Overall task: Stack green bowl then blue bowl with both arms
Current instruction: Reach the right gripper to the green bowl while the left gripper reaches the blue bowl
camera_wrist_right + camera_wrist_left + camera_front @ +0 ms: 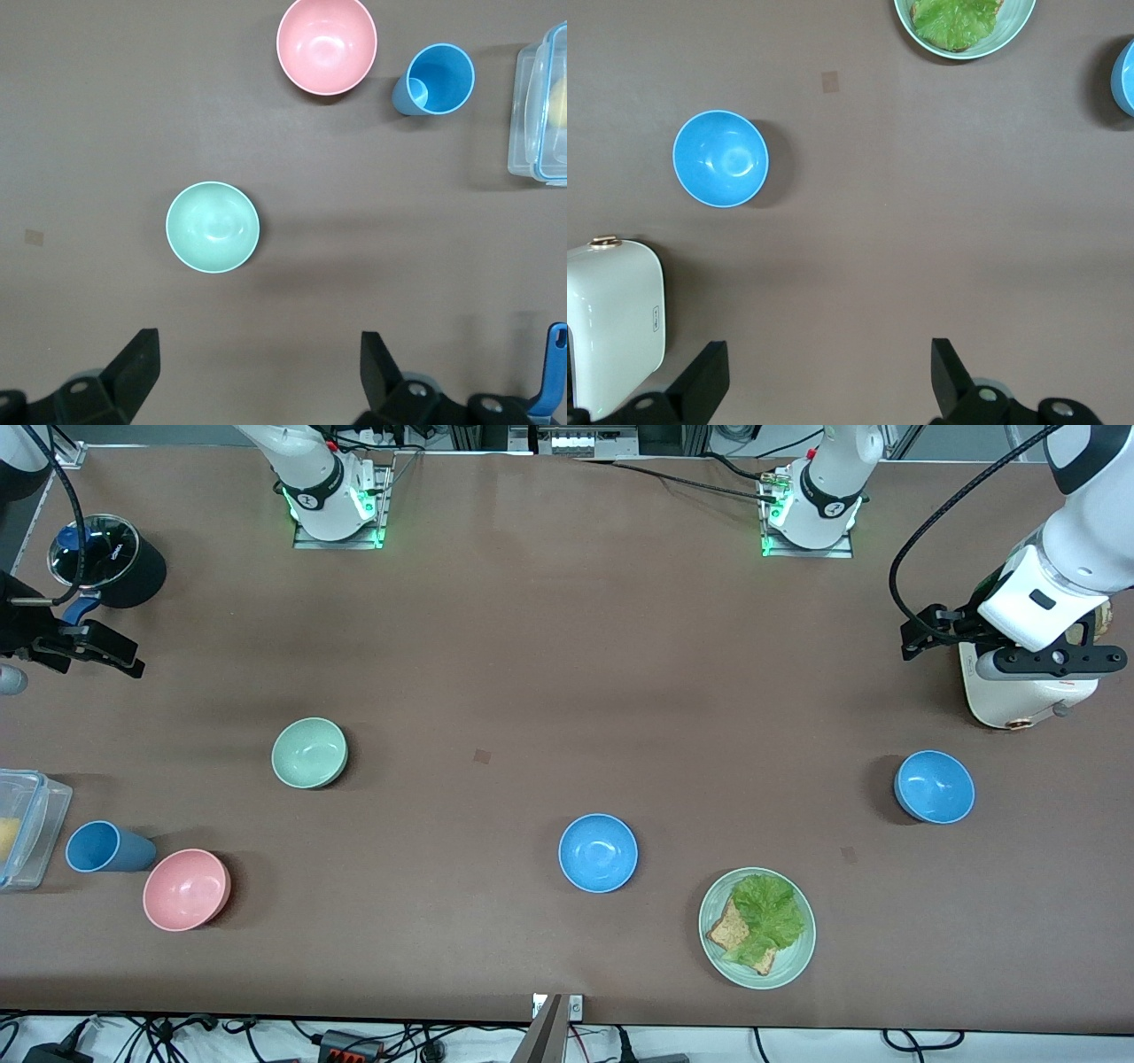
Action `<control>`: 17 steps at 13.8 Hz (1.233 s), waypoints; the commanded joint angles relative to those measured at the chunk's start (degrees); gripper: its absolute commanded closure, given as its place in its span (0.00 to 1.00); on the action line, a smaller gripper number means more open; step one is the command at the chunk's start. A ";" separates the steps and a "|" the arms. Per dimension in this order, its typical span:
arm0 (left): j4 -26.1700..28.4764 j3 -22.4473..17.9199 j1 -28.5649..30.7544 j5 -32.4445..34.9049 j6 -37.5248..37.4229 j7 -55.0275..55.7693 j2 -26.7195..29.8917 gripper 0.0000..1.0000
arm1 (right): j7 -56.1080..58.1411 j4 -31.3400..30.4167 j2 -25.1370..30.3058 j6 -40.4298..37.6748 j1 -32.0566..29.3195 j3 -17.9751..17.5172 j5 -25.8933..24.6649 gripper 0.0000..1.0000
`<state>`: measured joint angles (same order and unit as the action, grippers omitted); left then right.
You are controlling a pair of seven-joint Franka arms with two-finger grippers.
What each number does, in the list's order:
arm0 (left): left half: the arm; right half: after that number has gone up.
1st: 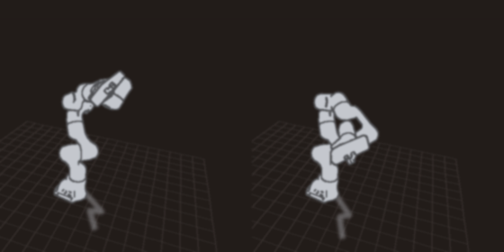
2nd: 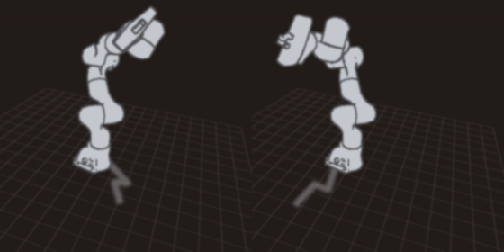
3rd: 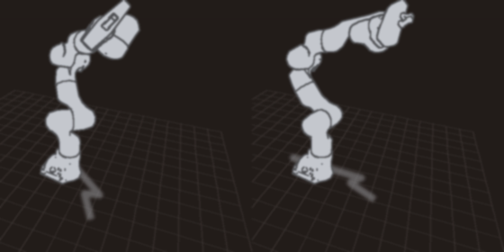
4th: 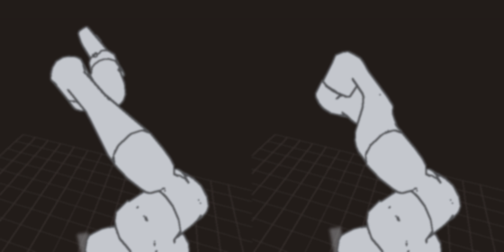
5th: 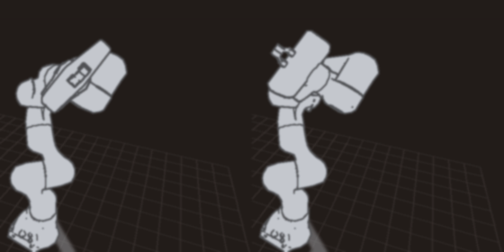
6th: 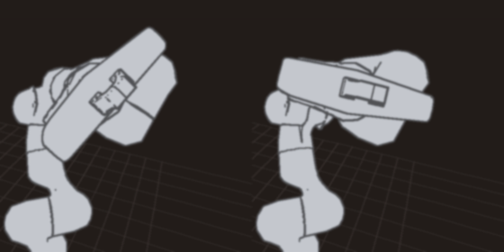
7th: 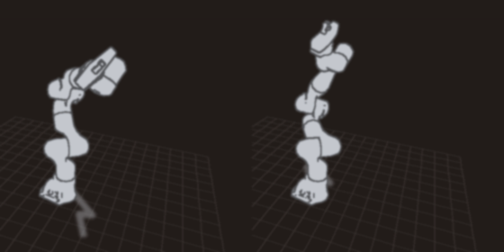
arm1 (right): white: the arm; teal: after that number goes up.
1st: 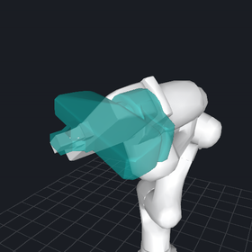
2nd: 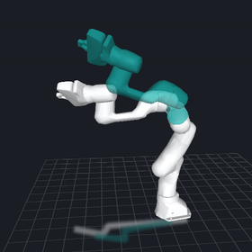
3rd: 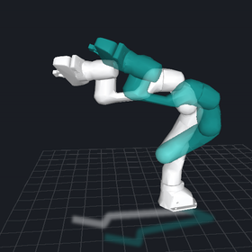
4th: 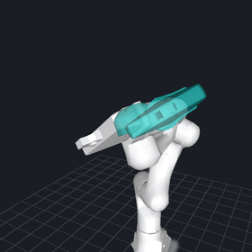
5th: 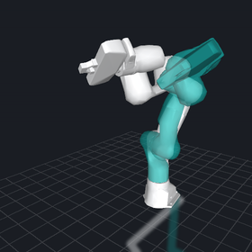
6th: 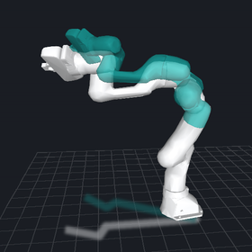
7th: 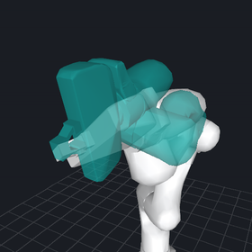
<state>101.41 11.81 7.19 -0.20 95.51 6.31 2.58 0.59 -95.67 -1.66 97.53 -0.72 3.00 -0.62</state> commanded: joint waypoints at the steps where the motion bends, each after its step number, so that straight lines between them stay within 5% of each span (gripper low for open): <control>1: -1.92 -0.04 0.02 -1.29 -1.38 0.37 -0.74 0.00 | 0.82 -1.36 2.09 -0.06 -0.34 -0.37 -0.35 0.00; 12: -4.20 -0.12 0.19 -1.29 -1.73 0.20 -2.58 0.00 | 0.90 -1.45 1.13 0.02 -0.25 -0.45 -0.52 0.00; 17: -4.55 -0.21 0.28 -1.12 -2.52 0.37 -3.02 0.00 | 0.82 -1.72 -5.27 0.02 1.86 -0.45 -1.05 0.00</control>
<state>98.91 11.68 7.32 -0.24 94.75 6.35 0.75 0.88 -97.35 -4.35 97.45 0.34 2.67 -0.66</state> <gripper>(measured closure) 0.000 0.000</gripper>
